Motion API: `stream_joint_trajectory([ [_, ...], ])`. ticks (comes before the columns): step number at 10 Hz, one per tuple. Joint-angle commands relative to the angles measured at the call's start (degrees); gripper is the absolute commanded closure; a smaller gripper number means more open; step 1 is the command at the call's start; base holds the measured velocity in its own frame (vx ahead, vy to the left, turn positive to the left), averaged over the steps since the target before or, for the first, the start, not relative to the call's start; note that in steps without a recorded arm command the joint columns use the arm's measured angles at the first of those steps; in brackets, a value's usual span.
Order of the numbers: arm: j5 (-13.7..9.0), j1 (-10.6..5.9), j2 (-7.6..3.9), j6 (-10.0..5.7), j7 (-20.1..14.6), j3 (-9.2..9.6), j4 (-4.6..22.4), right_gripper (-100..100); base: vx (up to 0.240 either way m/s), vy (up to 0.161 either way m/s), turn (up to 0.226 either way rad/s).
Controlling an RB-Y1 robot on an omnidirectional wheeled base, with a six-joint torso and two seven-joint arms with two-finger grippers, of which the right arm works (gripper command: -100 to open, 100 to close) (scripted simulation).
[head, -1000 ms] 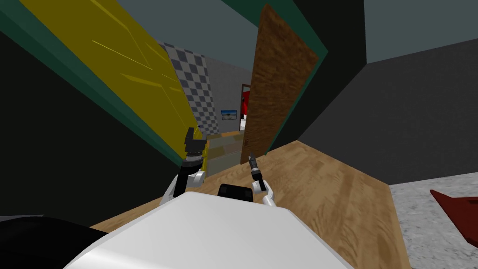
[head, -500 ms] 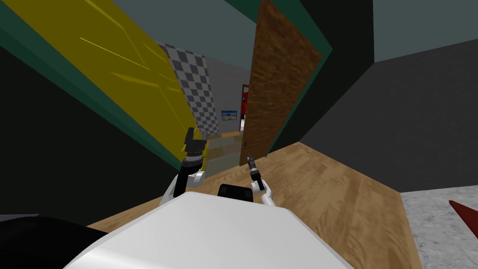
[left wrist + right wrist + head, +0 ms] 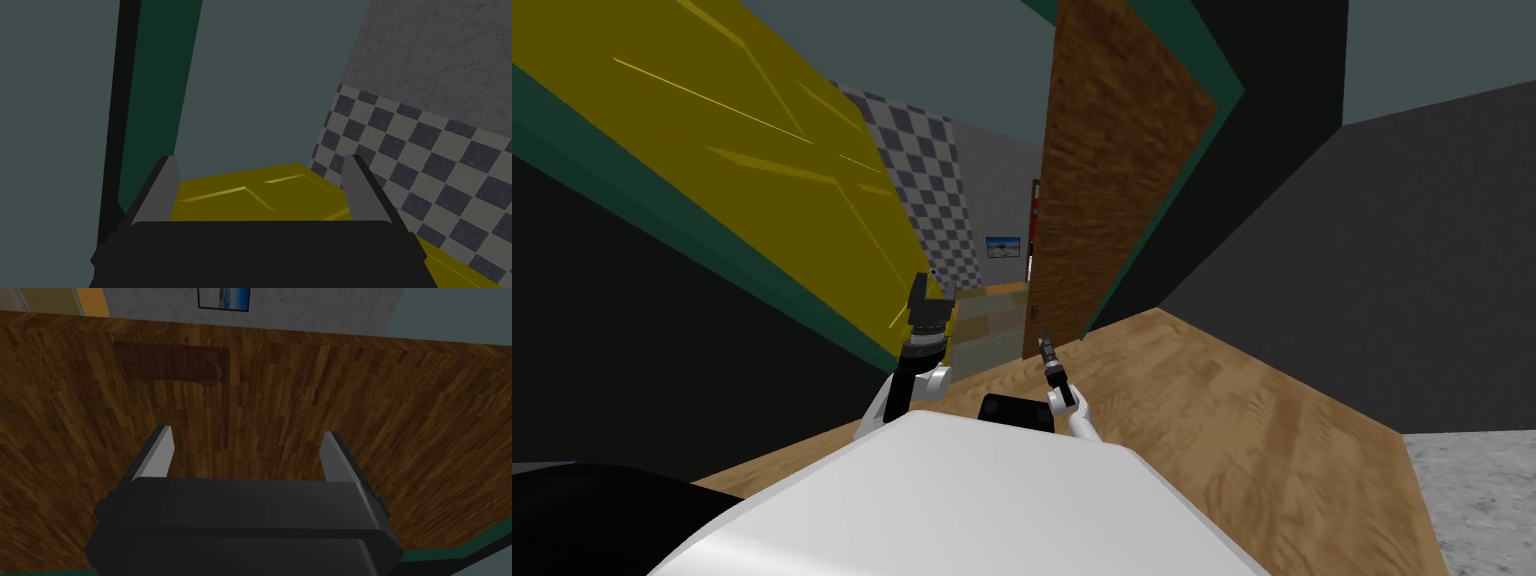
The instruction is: Push the door open
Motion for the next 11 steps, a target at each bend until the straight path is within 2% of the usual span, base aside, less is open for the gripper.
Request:
stream_joint_trajectory([
  [1, 0.0, -0.93, 0.21, -0.54, -0.4, 0.45, 2.1, -100, 0.115, -0.102, 0.053],
  [8, 0.1, -5.28, 1.98, -2.82, -1.5, 2.35, 11.7, -100, 0.102, -0.095, 0.045],
  [10, 0.1, -5.99, 2.40, -3.20, -1.7, 2.66, 13.3, -100, 0.085, -0.086, 0.024],
  [11, 0.1, -5.67, 2.12, -3.01, -1.7, 2.55, 12.5, -100, 0.037, -0.045, 0.012],
])
